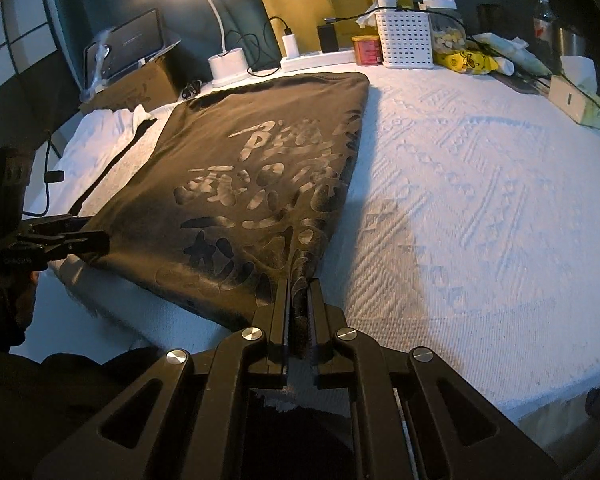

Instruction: Fold small clothes

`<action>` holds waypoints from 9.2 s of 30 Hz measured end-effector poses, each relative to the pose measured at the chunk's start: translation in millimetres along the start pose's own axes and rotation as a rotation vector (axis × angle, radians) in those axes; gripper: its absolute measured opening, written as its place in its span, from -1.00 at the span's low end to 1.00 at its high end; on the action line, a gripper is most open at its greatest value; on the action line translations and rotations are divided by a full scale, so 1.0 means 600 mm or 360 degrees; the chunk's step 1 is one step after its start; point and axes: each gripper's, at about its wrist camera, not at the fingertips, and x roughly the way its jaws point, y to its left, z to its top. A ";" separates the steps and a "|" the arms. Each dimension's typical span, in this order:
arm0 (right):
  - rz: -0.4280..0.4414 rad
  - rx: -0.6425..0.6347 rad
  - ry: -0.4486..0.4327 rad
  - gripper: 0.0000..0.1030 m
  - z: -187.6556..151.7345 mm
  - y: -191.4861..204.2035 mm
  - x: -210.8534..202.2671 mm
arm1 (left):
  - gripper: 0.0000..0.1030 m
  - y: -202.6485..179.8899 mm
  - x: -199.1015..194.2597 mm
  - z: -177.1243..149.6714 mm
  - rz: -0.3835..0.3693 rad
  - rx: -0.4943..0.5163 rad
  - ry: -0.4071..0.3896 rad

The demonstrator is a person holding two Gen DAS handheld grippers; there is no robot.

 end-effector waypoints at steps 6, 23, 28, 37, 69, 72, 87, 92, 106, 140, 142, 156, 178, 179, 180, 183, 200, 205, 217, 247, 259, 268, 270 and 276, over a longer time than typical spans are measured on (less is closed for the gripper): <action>-0.0051 -0.0110 0.0031 -0.84 -0.008 0.014 -0.011 | 0.16 -0.014 -0.002 -0.008 -0.0008 0.0060 0.0062; -0.0040 -0.0090 0.0125 -0.48 0.007 -0.003 -0.014 | 0.42 0.015 -0.007 0.041 0.0048 -0.0065 -0.0054; -0.0042 -0.0066 0.0094 -0.48 0.035 -0.011 -0.011 | 0.42 0.024 0.006 0.076 0.0085 -0.0034 -0.0073; -0.0063 -0.0053 0.0053 -0.48 0.103 -0.039 0.022 | 0.42 0.054 0.034 0.146 0.0144 -0.0008 -0.0095; -0.0090 -0.0038 0.0087 -0.47 0.257 -0.112 0.176 | 0.38 0.204 0.166 0.303 0.0241 -0.0048 -0.0124; -0.0091 -0.0039 0.0082 -0.47 0.265 -0.113 0.183 | 0.38 0.207 0.167 0.308 0.0243 -0.0053 -0.0134; -0.0115 0.0043 0.0029 -0.45 0.316 -0.143 0.211 | 0.75 0.166 0.177 0.302 0.0034 -0.0074 -0.0046; -0.0093 0.0074 0.0000 0.17 0.324 -0.159 0.222 | 0.80 0.140 0.185 0.299 0.0027 0.0020 -0.0001; -0.0006 -0.0153 0.0098 0.87 0.344 -0.111 0.272 | 0.80 0.099 0.200 0.293 -0.0058 0.0160 -0.0004; 0.0159 -0.0344 -0.0047 -0.64 0.313 -0.027 0.217 | -0.49 0.032 0.163 0.271 -0.0035 0.0303 -0.0146; 0.0159 -0.0343 -0.0074 -0.64 0.312 -0.025 0.203 | -0.49 0.028 0.154 0.270 -0.0046 0.0316 -0.0177; 0.0133 -0.0366 -0.0269 -0.64 0.305 0.000 0.096 | -0.49 -0.027 0.075 0.253 0.0071 0.0462 -0.0399; 0.0144 -0.0521 -0.0584 -0.65 0.294 0.083 -0.077 | -0.49 -0.055 -0.057 0.225 0.0085 0.0374 -0.0713; 0.0142 -0.0532 -0.0594 -0.65 0.293 0.087 -0.081 | -0.49 -0.058 -0.064 0.223 0.0085 0.0367 -0.0718; 0.0140 -0.0548 -0.0608 -0.65 0.292 0.092 -0.087 | -0.49 -0.059 -0.069 0.222 0.0089 0.0366 -0.0727; 0.0135 -0.0596 -0.0655 -0.65 0.290 0.107 -0.112 | -0.49 -0.067 -0.092 0.216 0.0108 0.0382 -0.0773; 0.0164 -0.0782 -0.0880 -0.66 0.289 0.180 -0.211 | -0.49 -0.084 -0.199 0.186 0.0162 0.0388 -0.1019; 0.0191 -0.0833 -0.0923 -0.66 0.292 0.209 -0.226 | -0.49 -0.078 -0.230 0.173 0.0191 0.0379 -0.1085; 0.0340 -0.0982 -0.1020 -0.66 0.298 0.307 -0.258 | -0.49 -0.051 -0.324 0.124 0.0376 0.0371 -0.1225; 0.0579 -0.0890 -0.0815 -0.66 0.259 0.405 -0.164 | -0.49 0.072 -0.330 0.047 0.0350 0.0015 -0.1145; 0.0523 -0.0781 -0.0706 -0.66 0.276 0.365 -0.095 | -0.49 0.082 -0.271 0.069 0.0343 -0.0025 -0.1053; 0.0494 -0.0713 -0.0592 -0.66 0.314 0.339 -0.014 | -0.49 0.126 -0.218 0.096 0.0278 -0.0094 -0.0964; 0.0489 -0.0703 -0.0565 -0.66 0.323 0.334 0.006 | -0.49 0.136 -0.205 0.105 0.0283 -0.0101 -0.0941; 0.0472 -0.0667 -0.0493 -0.66 0.346 0.313 0.064 | -0.49 0.165 -0.165 0.129 0.0257 -0.0123 -0.0860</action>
